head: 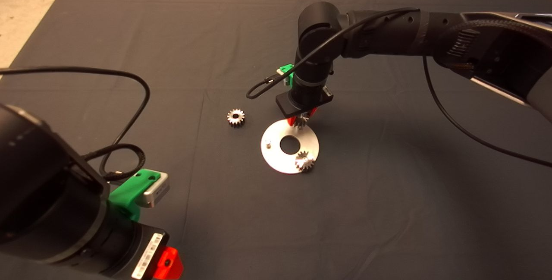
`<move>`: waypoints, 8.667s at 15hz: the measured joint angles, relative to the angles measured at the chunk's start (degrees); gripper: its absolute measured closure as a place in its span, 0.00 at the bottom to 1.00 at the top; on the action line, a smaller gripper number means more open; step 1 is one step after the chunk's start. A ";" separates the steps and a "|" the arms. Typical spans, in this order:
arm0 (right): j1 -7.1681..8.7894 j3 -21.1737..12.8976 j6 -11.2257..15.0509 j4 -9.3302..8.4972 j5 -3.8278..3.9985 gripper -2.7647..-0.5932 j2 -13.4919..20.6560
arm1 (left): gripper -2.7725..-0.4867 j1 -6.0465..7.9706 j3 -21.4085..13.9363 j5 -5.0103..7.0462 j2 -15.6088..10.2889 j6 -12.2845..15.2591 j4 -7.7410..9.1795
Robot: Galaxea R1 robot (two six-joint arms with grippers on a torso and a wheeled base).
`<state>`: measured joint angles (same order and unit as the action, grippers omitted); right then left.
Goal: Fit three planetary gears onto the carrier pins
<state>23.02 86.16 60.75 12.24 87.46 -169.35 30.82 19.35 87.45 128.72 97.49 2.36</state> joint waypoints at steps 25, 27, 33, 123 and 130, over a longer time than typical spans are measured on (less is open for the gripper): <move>-0.01 -0.09 0.01 0.01 0.02 0.78 0.80 | 0.01 0.00 0.00 0.01 0.02 -0.01 0.02; -0.06 -0.09 0.02 0.00 0.02 0.78 0.80 | 0.01 0.00 0.00 -0.01 0.02 0.00 0.02; -0.69 -0.13 0.01 0.00 0.00 0.78 0.96 | 0.01 0.00 0.00 0.01 0.02 0.00 0.02; -0.94 -1.19 0.20 4.24 0.06 0.78 1.44 | 0.01 -0.01 0.00 -0.01 0.02 0.00 0.16; -0.94 -1.27 0.17 4.32 0.36 0.78 1.21 | 0.01 -0.01 0.00 -0.02 0.05 0.00 0.20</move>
<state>22.08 84.90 60.92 16.55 87.82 -168.14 30.81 19.35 87.43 128.77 97.48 2.56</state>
